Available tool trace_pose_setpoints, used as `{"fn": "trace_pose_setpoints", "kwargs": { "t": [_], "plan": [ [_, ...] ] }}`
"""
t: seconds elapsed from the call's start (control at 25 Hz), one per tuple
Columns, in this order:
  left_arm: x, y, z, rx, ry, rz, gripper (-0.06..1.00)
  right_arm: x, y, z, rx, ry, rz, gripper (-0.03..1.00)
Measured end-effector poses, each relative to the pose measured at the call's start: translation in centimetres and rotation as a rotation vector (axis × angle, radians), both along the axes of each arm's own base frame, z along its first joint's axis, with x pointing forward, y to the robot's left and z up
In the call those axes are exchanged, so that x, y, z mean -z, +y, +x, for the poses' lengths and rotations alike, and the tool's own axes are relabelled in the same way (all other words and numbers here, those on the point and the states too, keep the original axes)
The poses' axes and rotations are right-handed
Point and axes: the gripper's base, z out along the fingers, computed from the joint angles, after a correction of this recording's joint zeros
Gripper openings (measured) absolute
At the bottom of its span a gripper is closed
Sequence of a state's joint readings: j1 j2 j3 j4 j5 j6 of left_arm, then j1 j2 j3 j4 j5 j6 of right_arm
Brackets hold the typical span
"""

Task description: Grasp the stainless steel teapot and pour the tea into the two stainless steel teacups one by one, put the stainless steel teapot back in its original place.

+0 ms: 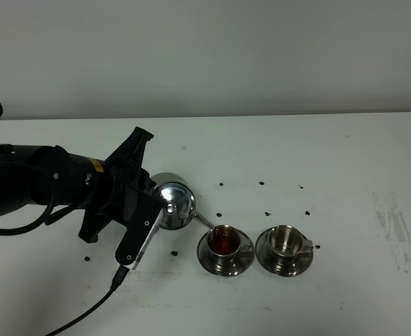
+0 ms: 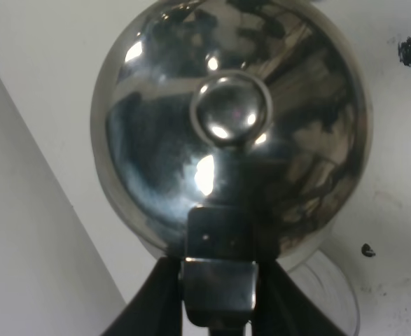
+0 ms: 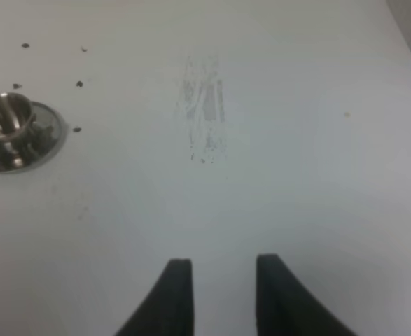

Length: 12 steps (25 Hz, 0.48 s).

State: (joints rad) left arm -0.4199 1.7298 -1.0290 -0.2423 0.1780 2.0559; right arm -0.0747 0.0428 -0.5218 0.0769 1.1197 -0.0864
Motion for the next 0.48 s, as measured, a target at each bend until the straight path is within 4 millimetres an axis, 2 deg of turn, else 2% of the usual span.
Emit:
{"fn": "trace_pose_setpoints", "kwargs": {
  "t": [0.48],
  "plan": [
    [-0.05, 0.07, 0.11, 0.019, -0.024, 0.024, 0.22, 0.0, 0.0, 0.0, 0.0, 0.0, 0.0, 0.23]
  ]
}}
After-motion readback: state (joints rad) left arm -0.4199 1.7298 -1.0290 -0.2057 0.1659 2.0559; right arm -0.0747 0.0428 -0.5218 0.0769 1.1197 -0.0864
